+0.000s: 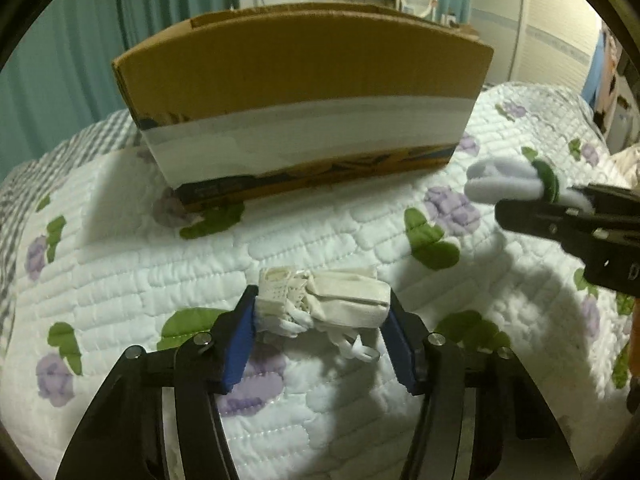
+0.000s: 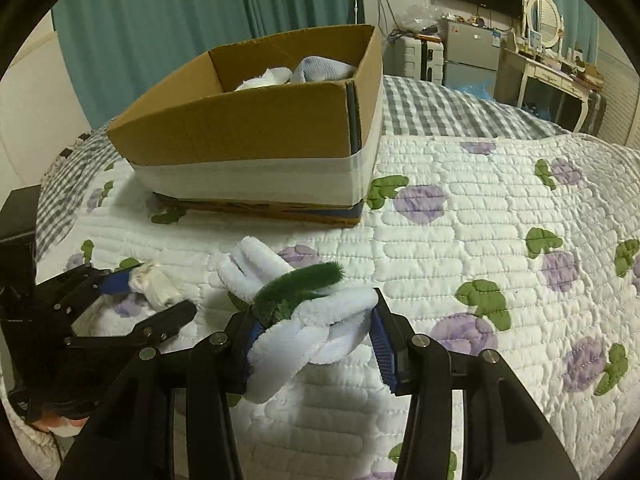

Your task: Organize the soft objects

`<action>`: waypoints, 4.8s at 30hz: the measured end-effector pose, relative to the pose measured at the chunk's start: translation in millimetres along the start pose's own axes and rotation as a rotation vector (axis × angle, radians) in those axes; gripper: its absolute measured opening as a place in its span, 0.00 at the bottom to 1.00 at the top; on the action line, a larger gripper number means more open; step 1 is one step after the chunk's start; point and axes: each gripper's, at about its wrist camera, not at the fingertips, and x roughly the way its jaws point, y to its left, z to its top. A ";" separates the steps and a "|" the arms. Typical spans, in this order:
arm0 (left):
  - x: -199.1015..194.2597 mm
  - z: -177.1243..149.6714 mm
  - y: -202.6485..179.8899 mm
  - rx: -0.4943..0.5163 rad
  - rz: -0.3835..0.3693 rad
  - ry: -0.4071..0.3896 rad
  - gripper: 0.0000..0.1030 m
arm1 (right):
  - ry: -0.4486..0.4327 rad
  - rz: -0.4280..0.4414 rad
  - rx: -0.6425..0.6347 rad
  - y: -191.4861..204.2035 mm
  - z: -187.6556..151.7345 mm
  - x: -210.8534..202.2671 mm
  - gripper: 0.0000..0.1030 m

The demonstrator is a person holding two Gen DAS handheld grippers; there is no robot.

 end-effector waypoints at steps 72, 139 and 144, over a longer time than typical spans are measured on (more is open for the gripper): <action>-330.9 178.9 -0.5 -0.016 0.241 -0.659 0.94 | -0.619 -0.046 -0.093 34.0 175.7 -316.7 0.99; -164.7 33.8 1.4 -0.141 0.301 -0.480 0.95 | -0.507 -0.033 -0.065 0.5 25.2 -141.0 1.00; -166.0 34.2 2.8 -0.149 0.300 -0.477 0.95 | -0.501 -0.032 -0.076 3.1 25.4 -138.9 1.00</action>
